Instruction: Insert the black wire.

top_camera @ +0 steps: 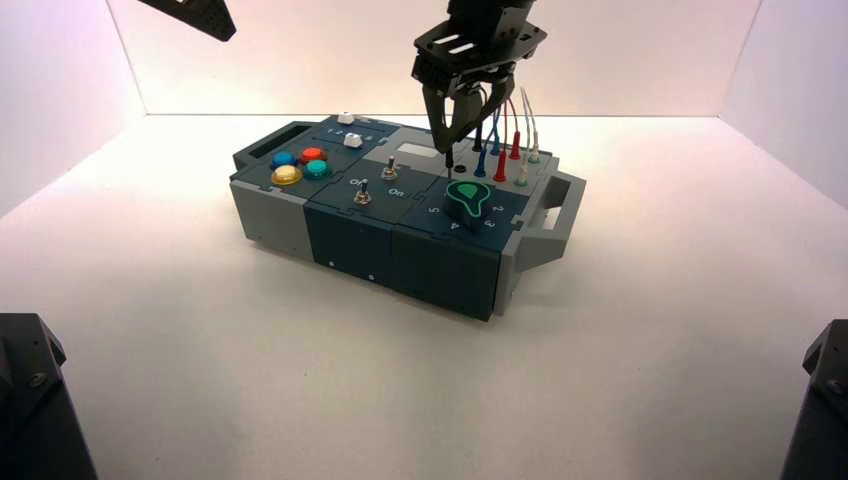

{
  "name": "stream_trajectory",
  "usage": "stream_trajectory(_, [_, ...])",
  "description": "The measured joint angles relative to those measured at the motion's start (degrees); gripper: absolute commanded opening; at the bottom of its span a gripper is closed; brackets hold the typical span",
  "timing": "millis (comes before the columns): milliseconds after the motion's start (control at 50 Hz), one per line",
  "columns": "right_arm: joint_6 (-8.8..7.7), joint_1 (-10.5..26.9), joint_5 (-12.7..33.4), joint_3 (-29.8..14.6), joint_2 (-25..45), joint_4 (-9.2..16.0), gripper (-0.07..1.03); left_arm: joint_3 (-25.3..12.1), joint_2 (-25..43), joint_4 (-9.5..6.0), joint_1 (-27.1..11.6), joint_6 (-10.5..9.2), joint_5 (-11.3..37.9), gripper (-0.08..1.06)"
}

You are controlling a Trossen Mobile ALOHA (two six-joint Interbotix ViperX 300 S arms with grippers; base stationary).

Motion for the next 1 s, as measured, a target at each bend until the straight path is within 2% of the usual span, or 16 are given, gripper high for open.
stream_trajectory(560, [0.0,0.0,1.2,-0.4,0.8,-0.4,-0.02,0.0,0.0,0.0,0.0,0.0,0.0,-0.03])
stream_trajectory(760, [0.79,-0.1,1.4,-0.4,0.8,-0.5,-0.03,0.0,0.0,0.0,-0.1,0.0,0.0,-0.03])
stream_trajectory(1000, [0.88,-0.2,1.4,-0.4,0.7,-0.6,-0.03,0.0,-0.1,0.0,0.0,0.0,0.0,-0.03])
